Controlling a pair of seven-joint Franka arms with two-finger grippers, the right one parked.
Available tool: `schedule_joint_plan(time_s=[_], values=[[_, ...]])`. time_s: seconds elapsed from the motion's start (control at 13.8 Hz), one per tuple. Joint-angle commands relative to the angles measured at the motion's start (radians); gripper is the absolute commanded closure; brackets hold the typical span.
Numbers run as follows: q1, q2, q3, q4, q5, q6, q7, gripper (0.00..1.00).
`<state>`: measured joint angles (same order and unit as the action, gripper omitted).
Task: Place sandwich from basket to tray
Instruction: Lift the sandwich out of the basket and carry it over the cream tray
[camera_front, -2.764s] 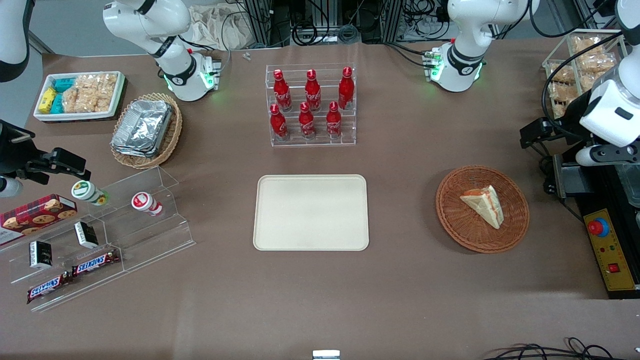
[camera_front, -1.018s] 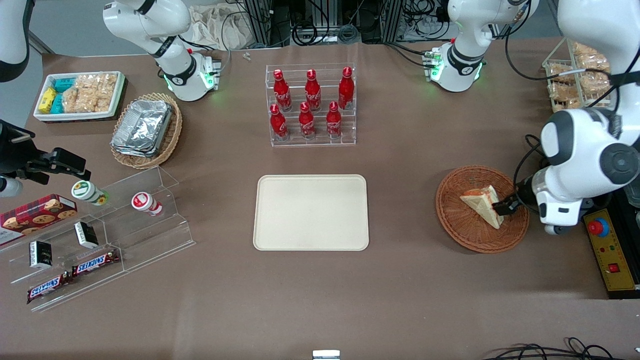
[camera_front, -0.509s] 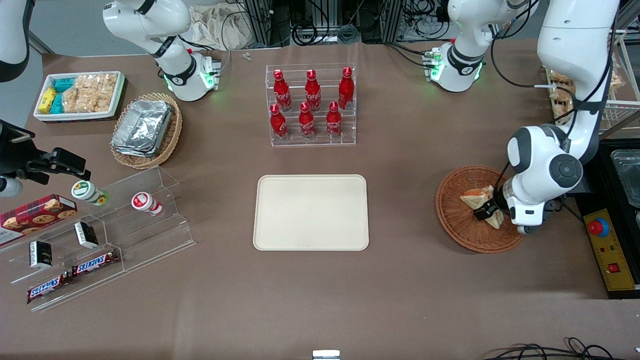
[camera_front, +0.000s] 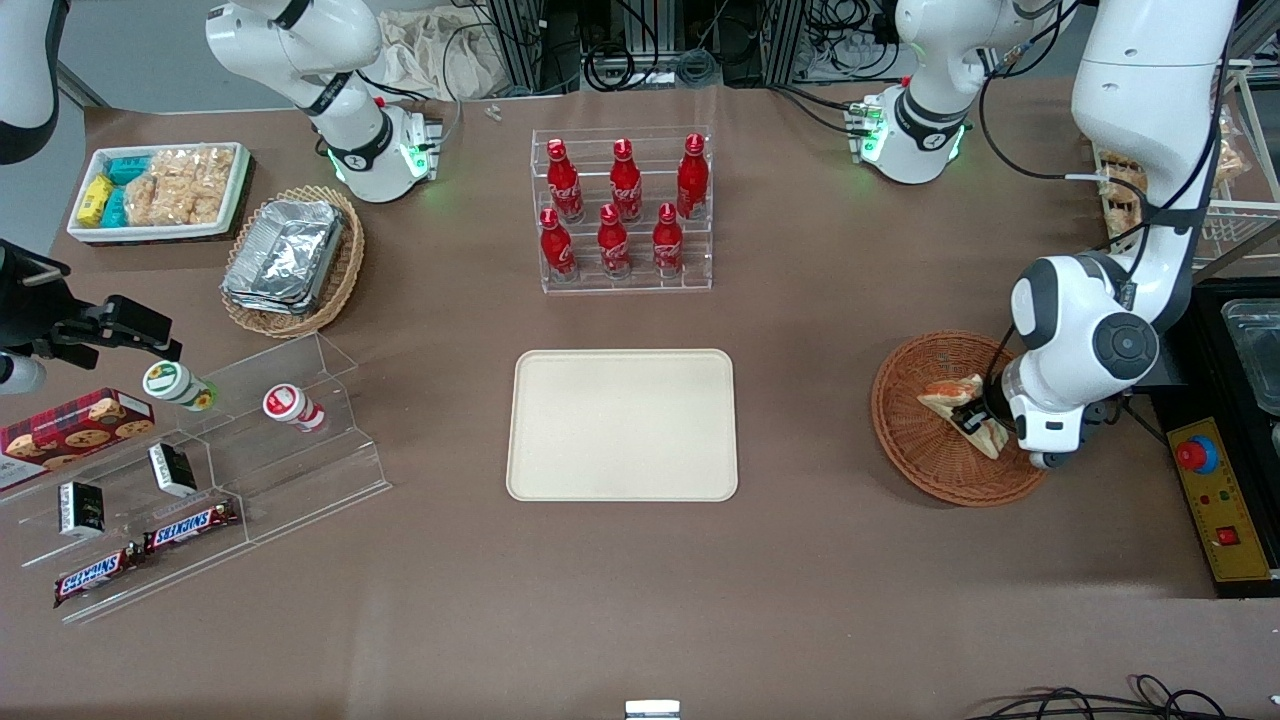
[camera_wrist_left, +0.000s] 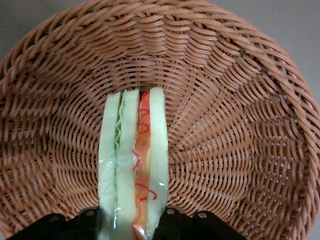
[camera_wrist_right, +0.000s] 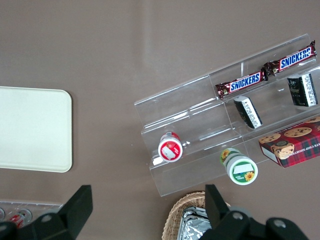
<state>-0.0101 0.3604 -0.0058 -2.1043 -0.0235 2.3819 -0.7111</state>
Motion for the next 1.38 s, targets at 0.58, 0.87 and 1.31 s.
schedule_joint_plan(time_s=[0.58, 0.87, 1.31], values=[[-0.001, -0.164, -0.207, 0.403, -0.022, -0.672, 0.163, 1.00], [-0.004, -0.147, -0.374, 0.418, -0.032, -0.588, 0.171, 1.00], [-0.126, -0.023, -0.448, 0.421, 0.008, -0.376, 0.053, 1.00]])
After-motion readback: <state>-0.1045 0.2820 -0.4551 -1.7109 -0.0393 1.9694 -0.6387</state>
